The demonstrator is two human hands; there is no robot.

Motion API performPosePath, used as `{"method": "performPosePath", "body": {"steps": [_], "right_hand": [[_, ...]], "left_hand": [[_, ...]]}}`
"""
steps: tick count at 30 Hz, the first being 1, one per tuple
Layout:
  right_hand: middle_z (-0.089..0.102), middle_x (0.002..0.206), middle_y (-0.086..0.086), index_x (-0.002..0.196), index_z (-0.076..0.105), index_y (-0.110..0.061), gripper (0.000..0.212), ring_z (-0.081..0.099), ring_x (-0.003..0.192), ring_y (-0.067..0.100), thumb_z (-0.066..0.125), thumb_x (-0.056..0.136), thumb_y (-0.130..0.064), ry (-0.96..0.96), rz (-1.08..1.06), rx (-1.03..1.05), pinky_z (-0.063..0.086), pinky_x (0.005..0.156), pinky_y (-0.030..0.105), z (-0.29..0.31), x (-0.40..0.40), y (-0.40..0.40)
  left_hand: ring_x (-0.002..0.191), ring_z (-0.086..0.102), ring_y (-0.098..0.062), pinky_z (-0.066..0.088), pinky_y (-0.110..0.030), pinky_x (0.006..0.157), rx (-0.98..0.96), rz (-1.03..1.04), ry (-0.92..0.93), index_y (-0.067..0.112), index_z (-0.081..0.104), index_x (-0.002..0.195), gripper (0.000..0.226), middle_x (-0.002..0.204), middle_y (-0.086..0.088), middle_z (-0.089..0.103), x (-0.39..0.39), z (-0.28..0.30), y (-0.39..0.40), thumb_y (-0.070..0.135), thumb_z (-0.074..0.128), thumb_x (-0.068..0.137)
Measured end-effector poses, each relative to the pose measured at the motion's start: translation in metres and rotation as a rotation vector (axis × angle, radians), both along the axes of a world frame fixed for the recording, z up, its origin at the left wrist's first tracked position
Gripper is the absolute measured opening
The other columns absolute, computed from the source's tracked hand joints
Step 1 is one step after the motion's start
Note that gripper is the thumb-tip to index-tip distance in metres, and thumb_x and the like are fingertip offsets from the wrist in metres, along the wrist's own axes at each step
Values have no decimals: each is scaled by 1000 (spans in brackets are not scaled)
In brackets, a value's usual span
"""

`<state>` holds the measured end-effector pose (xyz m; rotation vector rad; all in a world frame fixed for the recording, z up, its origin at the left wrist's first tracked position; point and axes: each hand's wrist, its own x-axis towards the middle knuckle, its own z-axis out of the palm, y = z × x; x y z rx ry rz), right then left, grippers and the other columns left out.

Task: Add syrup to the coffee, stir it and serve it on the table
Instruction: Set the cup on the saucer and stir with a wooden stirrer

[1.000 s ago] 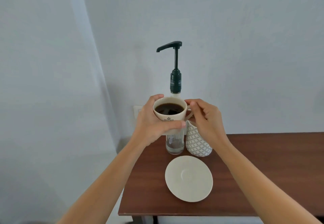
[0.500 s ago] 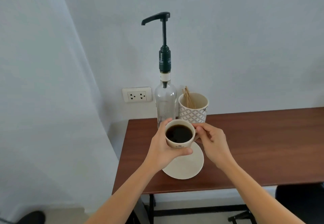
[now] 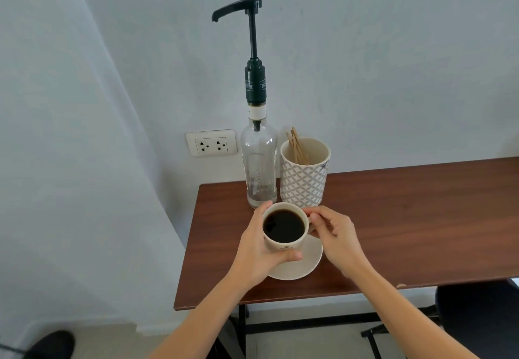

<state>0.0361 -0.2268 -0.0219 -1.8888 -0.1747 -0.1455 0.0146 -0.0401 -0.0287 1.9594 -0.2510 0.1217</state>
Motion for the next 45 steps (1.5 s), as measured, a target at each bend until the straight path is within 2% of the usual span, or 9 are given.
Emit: {"method": "performPosePath", "body": {"steps": [13, 18, 22, 27, 31, 35, 39, 41, 45], "right_hand": [[77, 96, -12, 108, 72, -28, 26, 71, 95, 6, 52, 102, -13, 11, 5, -25, 58, 91, 38, -2, -5, -2], [74, 105, -14, 114, 67, -19, 22, 67, 99, -3, 53, 100, -10, -169, -191, -19, 52, 83, 15, 31, 0, -11], [75, 96, -2, 105, 70, -9, 15, 64, 78, 6, 58, 97, -8, -343, -324, -210, 44, 68, 4, 87, 54, -17], [75, 102, 11, 100, 77, 0, 18, 69, 94, 23, 64, 92, -10, -90, -98, -700, 48, 77, 24, 125, 135, 5], [61, 74, 6, 89, 67, 0, 25, 59, 63, 19, 76, 85, -23, 113, -83, -900, 41, 49, 24, 117, 169, 29], [61, 72, 3, 81, 71, -8, 15, 62, 70, 22, 77, 84, -22, 79, -106, -848, 40, 50, 24, 115, 173, 31], [51, 58, -3, 60, 59, -13, 34, 49, 54, 9, 81, 80, -28, 39, -84, -741, 32, 49, 19, 130, 158, 20], [51, 54, 2, 53, 58, -13, 40, 46, 49, 11, 78, 82, -31, 2, -74, -717, 39, 54, 25, 141, 147, 12], [68, 69, 10, 82, 73, -3, 25, 63, 62, 23, 70, 91, -26, -286, -204, -536, 56, 75, 39, 171, 115, -7]], "left_hand": [[125, 47, 19, 37, -1, 100, -3, -19, 12, 50, 33, 132, 99, 131, 27, 55, -1, -5, 2, 32, 97, 60], [141, 42, 0, 27, -53, 123, -7, -15, 37, 51, 21, 150, 118, 142, 31, 52, -3, -12, -1, 59, 92, 56], [144, 36, 0, 18, -62, 123, -24, 1, -7, 71, 25, 136, 100, 145, 33, 46, -8, -16, -2, 48, 91, 64], [138, 29, 15, 13, -62, 124, 8, 31, -24, 75, 20, 133, 91, 142, 40, 42, -10, -18, 0, 66, 81, 66], [139, 32, 12, 15, -60, 125, 22, 60, 13, 70, 21, 136, 91, 142, 41, 42, -7, -25, 2, 76, 76, 64], [143, 33, 6, 4, -59, 126, 18, 59, 18, 48, 31, 146, 94, 147, 31, 44, -6, -27, 2, 73, 76, 68], [145, 32, 2, 0, -61, 125, 13, 47, 21, 38, 32, 150, 98, 149, 29, 44, -6, -28, 2, 68, 79, 71], [146, 31, 1, -1, -61, 125, 12, 40, 19, 35, 31, 152, 99, 150, 27, 44, -6, -28, 3, 64, 81, 72], [146, 32, 1, 0, -61, 125, 16, 40, 22, 33, 31, 153, 99, 149, 27, 44, -6, -26, 2, 65, 80, 72]]}}
